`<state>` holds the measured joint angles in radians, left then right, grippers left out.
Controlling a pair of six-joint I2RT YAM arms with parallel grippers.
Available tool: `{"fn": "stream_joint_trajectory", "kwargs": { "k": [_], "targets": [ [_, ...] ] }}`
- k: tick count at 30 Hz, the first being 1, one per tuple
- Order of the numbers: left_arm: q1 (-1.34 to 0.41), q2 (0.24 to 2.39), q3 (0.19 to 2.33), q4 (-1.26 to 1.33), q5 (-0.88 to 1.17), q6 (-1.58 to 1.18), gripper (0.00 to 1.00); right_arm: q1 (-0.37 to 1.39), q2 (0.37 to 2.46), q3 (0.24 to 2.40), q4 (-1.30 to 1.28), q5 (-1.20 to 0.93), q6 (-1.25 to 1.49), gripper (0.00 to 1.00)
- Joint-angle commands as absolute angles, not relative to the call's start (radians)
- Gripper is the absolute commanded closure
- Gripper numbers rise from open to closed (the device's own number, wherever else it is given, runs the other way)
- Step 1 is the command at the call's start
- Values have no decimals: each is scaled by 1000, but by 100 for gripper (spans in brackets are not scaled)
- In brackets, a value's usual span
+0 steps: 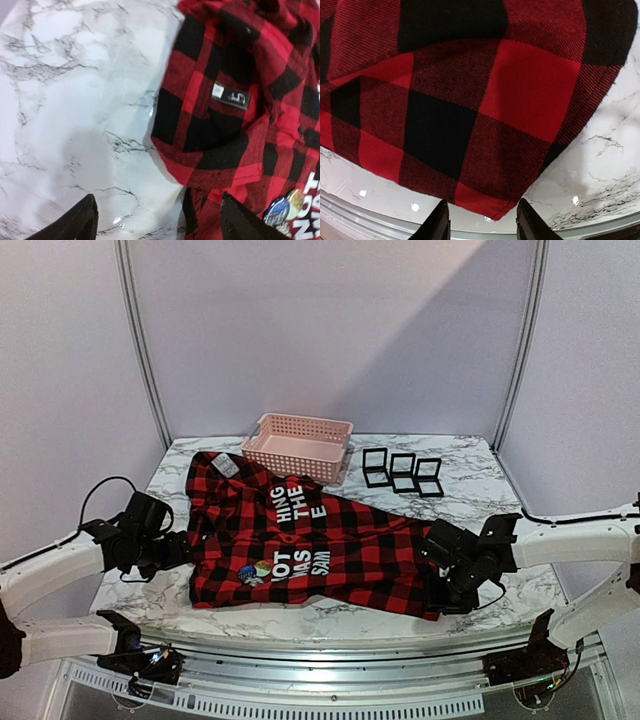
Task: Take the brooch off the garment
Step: Smooth out the flattened clothing at the center of the board.
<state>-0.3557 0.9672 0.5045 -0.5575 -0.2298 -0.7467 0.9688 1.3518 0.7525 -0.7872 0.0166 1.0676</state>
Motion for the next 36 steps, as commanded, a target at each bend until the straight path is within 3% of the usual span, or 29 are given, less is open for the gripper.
{"fn": "stream_joint_trajectory", "kwargs": {
  "k": [1, 12, 19, 28, 36],
  "targets": [
    [-342, 962, 440, -526, -113, -785, 21, 979, 1384, 768, -776, 37, 1068, 59],
    [-342, 912, 372, -435, 28, -830, 52, 978, 1389, 781, -803, 96, 1093, 87],
    [-343, 949, 331, -338, 74, -864, 79, 979, 1384, 778, -827, 115, 1094, 99],
    [-342, 983, 334, -320, 48, -847, 99, 977, 1362, 779, -907, 157, 1099, 100],
    [-341, 979, 350, -330, 6, -846, 100, 968, 1353, 787, -1001, 203, 1115, 100]
  ]
}}
